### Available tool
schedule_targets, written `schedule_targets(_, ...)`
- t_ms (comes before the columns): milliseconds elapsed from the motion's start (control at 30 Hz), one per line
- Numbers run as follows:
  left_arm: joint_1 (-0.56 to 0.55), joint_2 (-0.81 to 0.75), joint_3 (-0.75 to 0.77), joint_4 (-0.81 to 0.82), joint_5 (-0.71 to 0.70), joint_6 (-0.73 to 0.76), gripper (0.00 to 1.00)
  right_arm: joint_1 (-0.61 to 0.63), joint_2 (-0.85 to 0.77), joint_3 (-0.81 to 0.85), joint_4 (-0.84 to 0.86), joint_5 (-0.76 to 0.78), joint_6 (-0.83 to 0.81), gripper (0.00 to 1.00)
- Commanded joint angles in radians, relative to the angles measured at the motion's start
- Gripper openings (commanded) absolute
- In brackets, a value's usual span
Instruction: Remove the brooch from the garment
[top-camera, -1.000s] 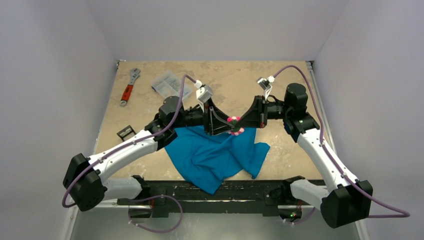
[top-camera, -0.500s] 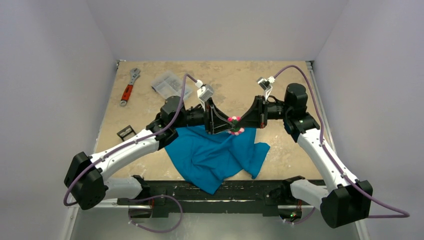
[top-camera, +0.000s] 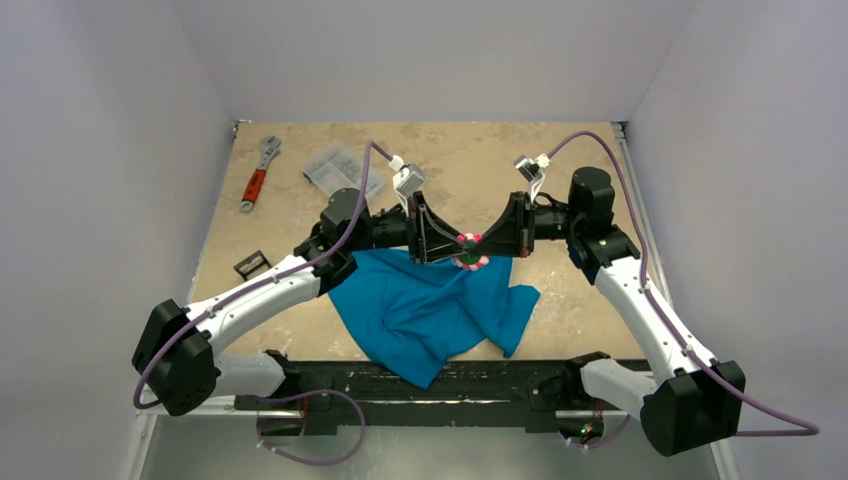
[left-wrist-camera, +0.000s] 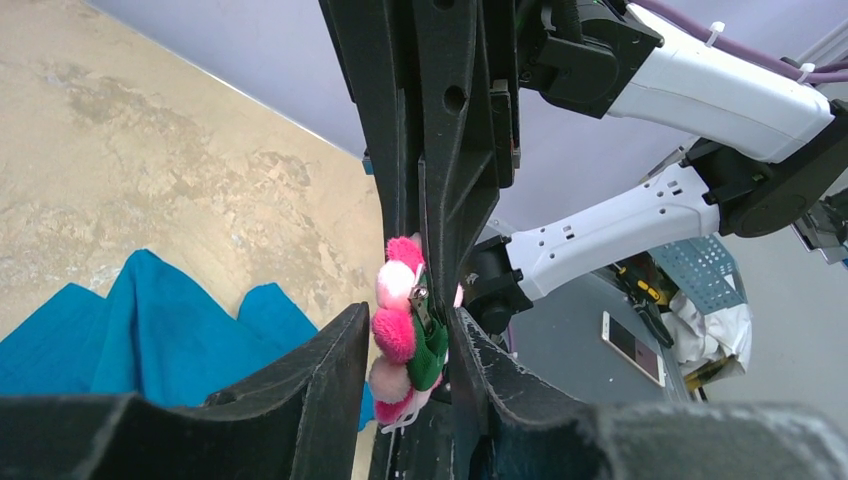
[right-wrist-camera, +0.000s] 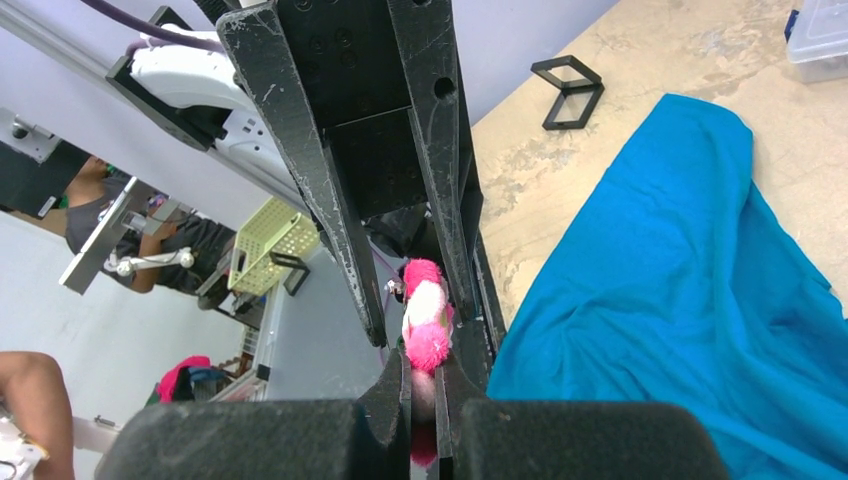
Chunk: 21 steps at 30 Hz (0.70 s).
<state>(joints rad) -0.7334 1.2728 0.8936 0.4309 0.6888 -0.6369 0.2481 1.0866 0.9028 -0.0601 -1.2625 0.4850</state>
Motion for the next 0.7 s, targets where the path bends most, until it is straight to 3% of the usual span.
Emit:
schedule_targets(0, 0.011, -0.006, 0.016, 0.074, 0.012, -0.009, 0.34, 0.001, -0.007, 0.038, 0.0, -0.027, -0.016, 0.0)
schedule_targets(333, 0.015, -0.001, 0.015, 0.076, 0.01, -0.02, 0.34, 0.002, -0.004, 0.04, -0.002, -0.022, -0.015, 0.0)
schedule_targets(667, 0.015, 0.011, 0.009, 0.063, -0.007, -0.017, 0.25, 0.002, -0.002, 0.048, 0.008, -0.026, -0.014, 0.0)
